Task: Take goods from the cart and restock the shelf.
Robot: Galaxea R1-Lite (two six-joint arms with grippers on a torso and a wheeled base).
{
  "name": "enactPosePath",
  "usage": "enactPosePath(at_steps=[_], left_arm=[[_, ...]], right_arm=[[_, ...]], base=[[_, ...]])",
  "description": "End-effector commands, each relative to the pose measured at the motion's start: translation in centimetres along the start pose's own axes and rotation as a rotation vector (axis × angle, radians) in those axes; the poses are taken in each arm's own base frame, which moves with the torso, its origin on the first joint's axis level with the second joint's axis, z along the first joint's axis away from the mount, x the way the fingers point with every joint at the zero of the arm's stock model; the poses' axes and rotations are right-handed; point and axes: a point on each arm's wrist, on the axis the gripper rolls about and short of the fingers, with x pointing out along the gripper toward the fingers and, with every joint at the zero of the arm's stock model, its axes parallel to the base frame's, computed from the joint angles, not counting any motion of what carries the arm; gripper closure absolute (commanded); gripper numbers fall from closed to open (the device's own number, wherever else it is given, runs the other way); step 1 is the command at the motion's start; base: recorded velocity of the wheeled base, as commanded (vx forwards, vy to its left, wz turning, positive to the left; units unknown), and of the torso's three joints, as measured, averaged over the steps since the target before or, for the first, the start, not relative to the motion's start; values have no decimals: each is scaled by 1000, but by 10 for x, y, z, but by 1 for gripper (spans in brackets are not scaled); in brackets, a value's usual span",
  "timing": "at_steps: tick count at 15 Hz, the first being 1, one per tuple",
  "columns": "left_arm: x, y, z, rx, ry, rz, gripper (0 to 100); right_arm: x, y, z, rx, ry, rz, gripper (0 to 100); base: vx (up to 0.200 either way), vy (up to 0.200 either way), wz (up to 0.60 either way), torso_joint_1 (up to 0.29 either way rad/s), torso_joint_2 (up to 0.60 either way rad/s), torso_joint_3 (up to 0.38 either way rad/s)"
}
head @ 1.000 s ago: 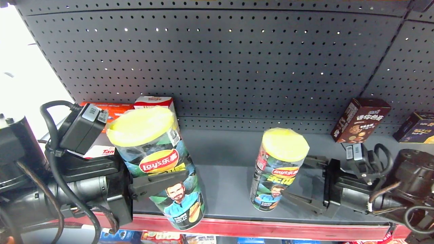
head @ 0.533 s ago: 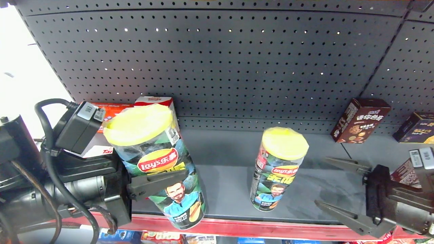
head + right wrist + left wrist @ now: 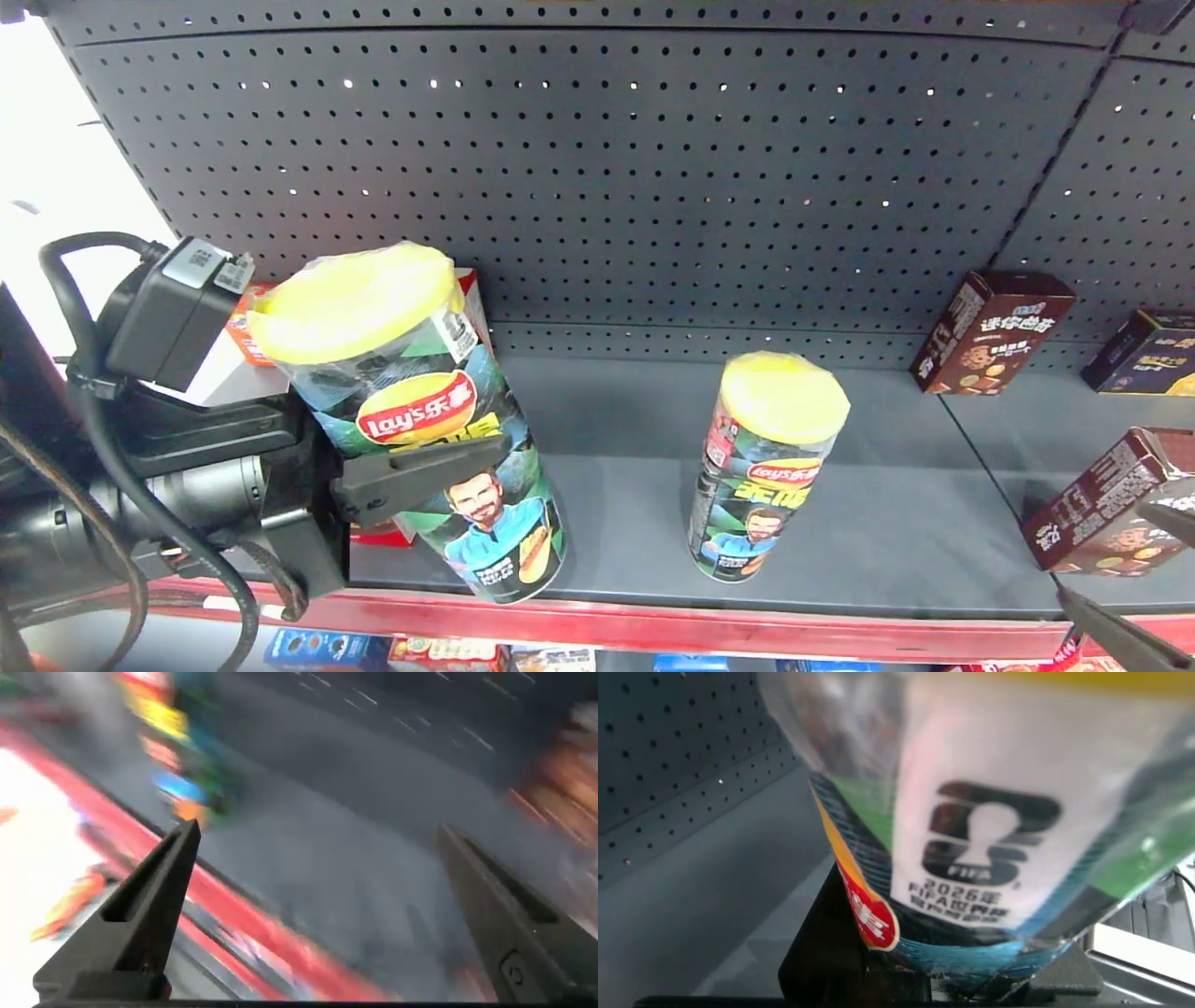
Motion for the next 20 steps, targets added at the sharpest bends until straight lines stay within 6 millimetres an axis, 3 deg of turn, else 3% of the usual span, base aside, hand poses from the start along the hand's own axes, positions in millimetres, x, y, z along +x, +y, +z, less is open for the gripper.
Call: enactPosePath(at_steps=[1,2,5,10,11,14,15,18,20], left_arm=[[2,2,9,22,-25,-1,100],[4,3,12,29,-33,-1,100],[7,4,15,37,-41,-10,100],[7,3,16,38,-42,-11,100],[7,3,16,38,-42,-11,100],[6,3,16,41,-46,-11,100],[6,3,17,43,-48,-10,100],[4,2,15,42,-44,-8,100],[4,1,14,40,-42,-17,100]], right_arm=[[-72,23,-45,10,-47,-314,0],[-80,29,-60,28,-59,-352,0],[-80,30,-78,140,-66,-511,0],[-81,28,-78,198,-62,-622,0],[-81,28,-78,187,-60,-621,0],[-78,33,-77,69,-55,-350,0],[-78,33,-77,73,-53,-349,0],[-80,29,-80,211,-63,-573,0],[-78,31,-85,146,-3,-475,0]], base=[[0,0,0,0,0,0],[0,0,0,0,0,0],[0,0,0,0,0,0],[0,0,0,0,0,0],[0,0,0,0,0,0],[0,0,0,0,0,0],[0,0,0,0,0,0],[0,0,0,0,0,0],[0,0,0,0,0,0]])
